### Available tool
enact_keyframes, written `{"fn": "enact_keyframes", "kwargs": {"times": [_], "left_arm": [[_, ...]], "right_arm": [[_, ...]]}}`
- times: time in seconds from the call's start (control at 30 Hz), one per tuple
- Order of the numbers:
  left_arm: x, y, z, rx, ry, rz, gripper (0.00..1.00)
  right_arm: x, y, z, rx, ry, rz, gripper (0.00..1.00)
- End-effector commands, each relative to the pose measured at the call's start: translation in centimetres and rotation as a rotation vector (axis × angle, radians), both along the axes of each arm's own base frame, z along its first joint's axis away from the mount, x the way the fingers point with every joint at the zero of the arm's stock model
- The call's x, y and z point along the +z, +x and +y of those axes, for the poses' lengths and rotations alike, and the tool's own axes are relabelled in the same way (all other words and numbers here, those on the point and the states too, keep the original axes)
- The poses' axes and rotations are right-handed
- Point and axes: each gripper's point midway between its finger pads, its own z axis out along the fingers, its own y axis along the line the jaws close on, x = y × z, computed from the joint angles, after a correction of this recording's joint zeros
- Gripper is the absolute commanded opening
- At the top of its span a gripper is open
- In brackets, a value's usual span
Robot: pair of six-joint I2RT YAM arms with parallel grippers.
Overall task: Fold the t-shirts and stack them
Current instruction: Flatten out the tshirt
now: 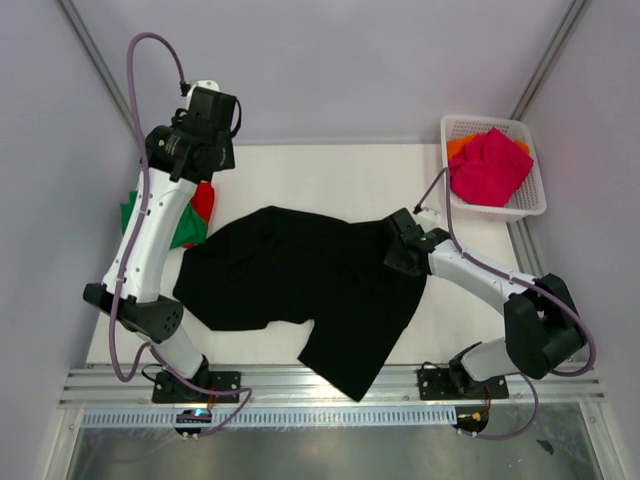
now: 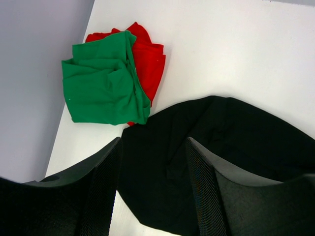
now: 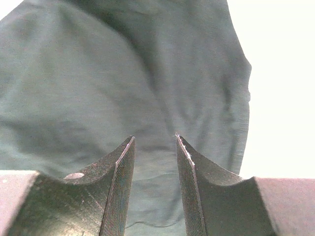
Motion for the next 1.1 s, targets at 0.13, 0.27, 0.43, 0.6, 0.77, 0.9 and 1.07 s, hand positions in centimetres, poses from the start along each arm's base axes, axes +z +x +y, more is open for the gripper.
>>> {"fn": "enact_keyframes", "kwargs": {"times": [0.13, 0.27, 0.43, 0.6, 0.77, 0.9, 1.07], "left_arm": [[1.8, -0.5, 0.5, 0.020, -0.014, -0.067, 0.57], [1.8, -0.4, 0.5, 0.021, -0.014, -0.069, 0.57], [1.9, -0.3, 0.4, 0.024, -0.020, -0.074, 0.57], [1.9, -0.4, 0.6, 0.032, -0.017, -0.075, 0.57], [1.9, -0.4, 0.7, 0.039, -0.014, -0.077, 0.57], [1.9, -0.4, 0.7, 0.037, -0.017, -0.076, 0.57], [2.2, -0.4, 0.8, 0.039, -0.017, -0.083, 0.53]], "right_arm": [[-1.9, -1.0, -0.4, -0.002, 0.056, 0.027, 0.43], [-2.8, -1.1, 0.3, 0.023, 0.088, 0.037, 0.43], [-3.5, -1.1, 1.1, 0.055, 0.113, 0.052, 0.43], [-4.7, -1.7, 1.0, 0.061, 0.107, 0.088, 0.43], [-5.3, -2.9, 0.4, 0.060, 0.095, 0.113, 0.43], [-5.8, -3.3, 0.3, 0.060, 0.092, 0.125, 0.43], [-6.6, -3.3, 0.8, 0.067, 0.116, 0.139, 0.34]]}}
